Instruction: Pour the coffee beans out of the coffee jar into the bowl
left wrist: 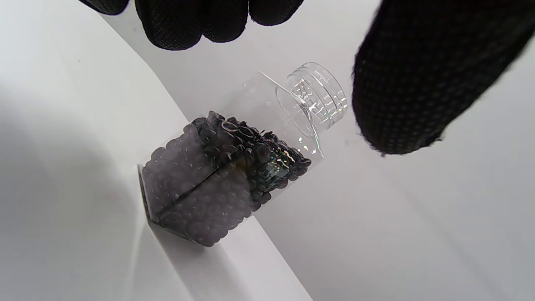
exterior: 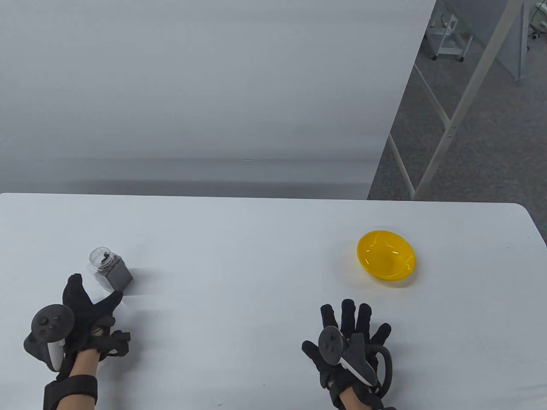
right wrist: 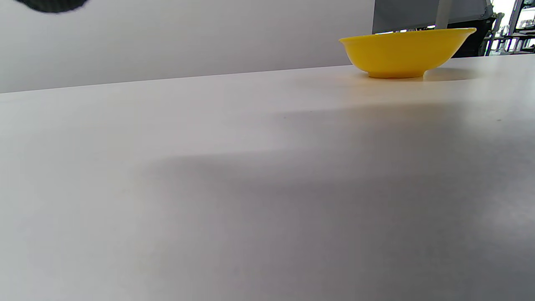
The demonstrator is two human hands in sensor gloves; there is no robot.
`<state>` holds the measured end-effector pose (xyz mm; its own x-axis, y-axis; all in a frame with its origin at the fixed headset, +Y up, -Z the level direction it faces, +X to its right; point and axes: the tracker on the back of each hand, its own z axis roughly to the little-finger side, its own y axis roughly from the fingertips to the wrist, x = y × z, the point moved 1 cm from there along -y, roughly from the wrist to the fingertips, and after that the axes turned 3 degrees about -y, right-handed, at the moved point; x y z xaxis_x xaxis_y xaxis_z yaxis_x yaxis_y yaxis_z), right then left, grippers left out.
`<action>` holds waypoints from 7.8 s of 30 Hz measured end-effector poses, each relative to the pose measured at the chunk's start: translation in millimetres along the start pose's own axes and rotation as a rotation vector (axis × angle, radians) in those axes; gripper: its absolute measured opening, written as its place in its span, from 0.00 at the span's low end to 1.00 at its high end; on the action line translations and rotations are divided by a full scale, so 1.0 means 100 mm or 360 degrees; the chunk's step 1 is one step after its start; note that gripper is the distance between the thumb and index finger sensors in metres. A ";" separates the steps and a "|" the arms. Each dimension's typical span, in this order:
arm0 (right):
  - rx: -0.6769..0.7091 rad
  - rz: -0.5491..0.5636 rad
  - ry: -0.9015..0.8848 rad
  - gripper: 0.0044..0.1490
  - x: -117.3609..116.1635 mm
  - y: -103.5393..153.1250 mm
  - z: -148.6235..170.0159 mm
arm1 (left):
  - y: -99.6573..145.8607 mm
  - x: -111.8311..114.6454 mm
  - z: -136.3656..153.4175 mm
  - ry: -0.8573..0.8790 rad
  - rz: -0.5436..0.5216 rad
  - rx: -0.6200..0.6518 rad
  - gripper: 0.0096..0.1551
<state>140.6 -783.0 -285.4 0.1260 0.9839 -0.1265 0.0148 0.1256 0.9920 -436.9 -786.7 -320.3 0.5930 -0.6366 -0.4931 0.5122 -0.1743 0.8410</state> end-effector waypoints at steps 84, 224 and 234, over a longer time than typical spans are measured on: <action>0.0077 0.0087 -0.0072 0.60 0.07 0.00 -0.16 | 0.02 -0.10 -1.01 0.0093 0.0206 0.0419 0.59; -0.0045 0.0272 -0.1476 0.61 0.69 -0.57 0.80 | 1.07 0.43 -1.21 -0.0889 0.0619 0.1097 0.56; -0.0339 0.0310 -0.1318 0.61 0.71 -0.71 1.19 | 1.09 0.51 -1.21 -0.0946 0.0668 0.1063 0.55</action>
<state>266.7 -737.5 -364.3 0.7877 0.5926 0.1686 -0.2570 0.0673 0.9641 -275.9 -747.0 -281.0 0.1440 -0.9857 -0.0878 -0.2330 -0.1200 0.9651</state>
